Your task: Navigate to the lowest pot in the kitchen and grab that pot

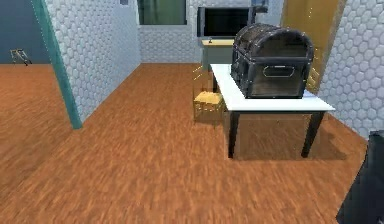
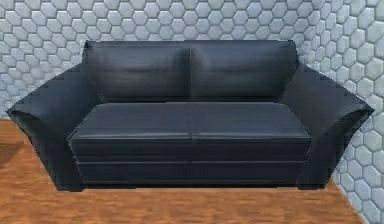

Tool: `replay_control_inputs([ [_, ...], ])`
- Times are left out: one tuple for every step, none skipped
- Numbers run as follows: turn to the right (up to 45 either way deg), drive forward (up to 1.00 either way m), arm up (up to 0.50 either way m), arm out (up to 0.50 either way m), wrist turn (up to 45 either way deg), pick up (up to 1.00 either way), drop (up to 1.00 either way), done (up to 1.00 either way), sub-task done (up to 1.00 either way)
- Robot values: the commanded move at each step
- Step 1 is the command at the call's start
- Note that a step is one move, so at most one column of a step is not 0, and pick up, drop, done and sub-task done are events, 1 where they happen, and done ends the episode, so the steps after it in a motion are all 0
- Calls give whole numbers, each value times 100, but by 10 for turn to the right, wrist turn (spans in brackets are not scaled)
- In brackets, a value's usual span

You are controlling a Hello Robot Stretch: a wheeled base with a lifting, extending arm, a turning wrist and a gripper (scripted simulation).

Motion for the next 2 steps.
replay_control_inputs([
  [-450,0,0,0,0,0,0,0,0],
  [0,100,0,0,0,0,0,0,0],
])
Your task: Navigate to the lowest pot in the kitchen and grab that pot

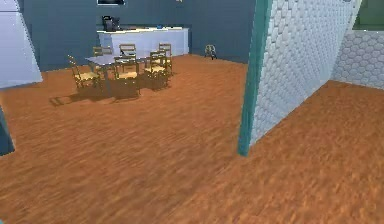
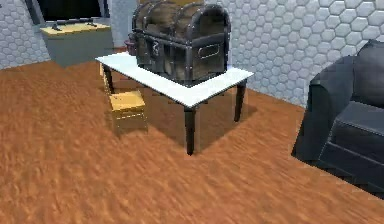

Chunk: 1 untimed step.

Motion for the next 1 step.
replay_control_inputs([
  [0,100,0,0,0,0,0,0,0],
])
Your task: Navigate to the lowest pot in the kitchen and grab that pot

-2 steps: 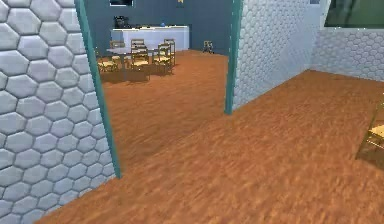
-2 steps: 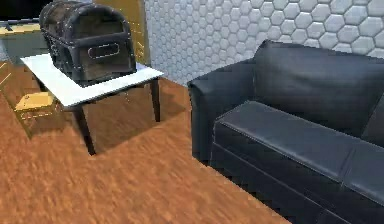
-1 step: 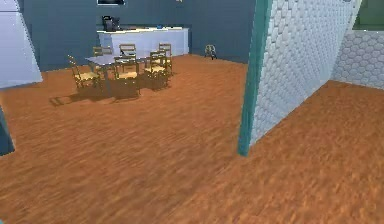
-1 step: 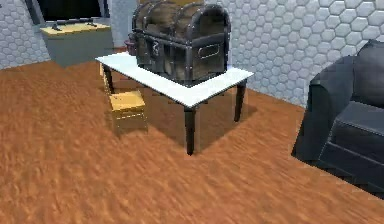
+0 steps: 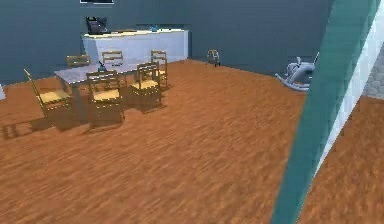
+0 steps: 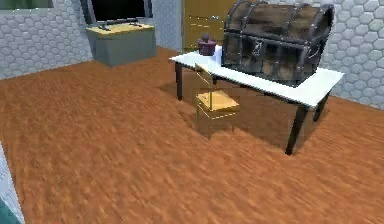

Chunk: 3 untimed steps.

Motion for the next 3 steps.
replay_control_inputs([
  [0,100,0,0,0,0,0,0,0],
  [-60,0,0,0,0,0,0,0,0],
  [0,5,0,0,0,0,0,0,0],
])
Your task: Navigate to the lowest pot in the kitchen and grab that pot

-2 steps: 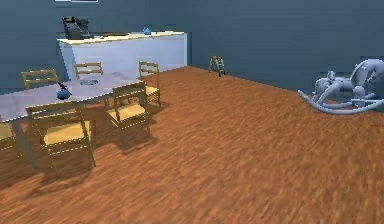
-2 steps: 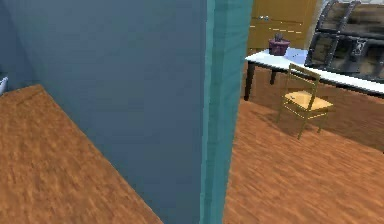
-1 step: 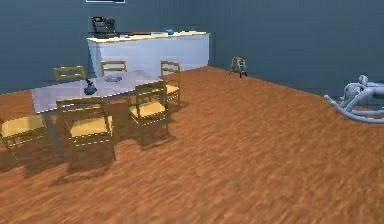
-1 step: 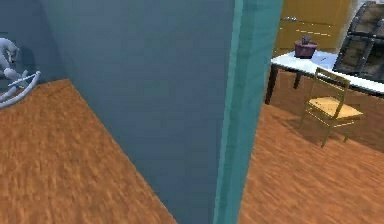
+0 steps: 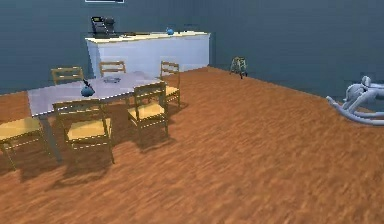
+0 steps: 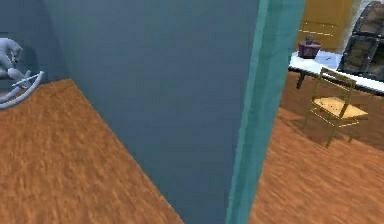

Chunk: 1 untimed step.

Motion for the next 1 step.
replay_control_inputs([
  [90,0,0,0,0,0,0,0,0],
])
